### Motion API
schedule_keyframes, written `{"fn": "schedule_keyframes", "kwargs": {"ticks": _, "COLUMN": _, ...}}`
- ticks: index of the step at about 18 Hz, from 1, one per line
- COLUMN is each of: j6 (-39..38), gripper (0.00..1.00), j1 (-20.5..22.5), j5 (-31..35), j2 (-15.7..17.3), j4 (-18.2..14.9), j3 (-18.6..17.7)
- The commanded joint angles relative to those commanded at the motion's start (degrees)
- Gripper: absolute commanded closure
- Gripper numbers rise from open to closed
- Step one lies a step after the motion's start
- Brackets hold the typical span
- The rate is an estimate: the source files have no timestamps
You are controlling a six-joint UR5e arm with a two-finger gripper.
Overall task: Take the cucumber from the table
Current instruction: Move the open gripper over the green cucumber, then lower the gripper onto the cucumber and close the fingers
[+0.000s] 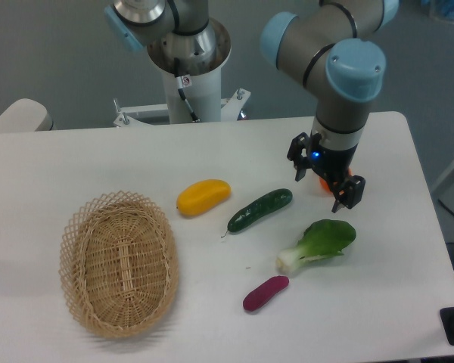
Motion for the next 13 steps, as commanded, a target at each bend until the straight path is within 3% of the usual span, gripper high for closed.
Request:
{"fn": "schedule_keyframes", "kwargs": {"ticks": 6, "j6": -4.75, "gripper": 0.0, "j1": -2.72, "j5": 0.44, "j2": -0.44, "j4": 12.3, "j3": -8.7}}
{"fn": "schedule_keyframes", "kwargs": {"ticks": 9, "j6": -4.75, "gripper": 0.0, "j1": -3.43, "j5": 3.15, "j2": -0.62, "j4": 13.28, "j3": -10.81}}
{"fn": "schedule_keyframes", "kwargs": {"ticks": 13, "j6": -2.56, "gripper": 0.0, "j1": -4.57, "j5": 11.5, "j2": -1.49, "j4": 13.28, "j3": -12.58}}
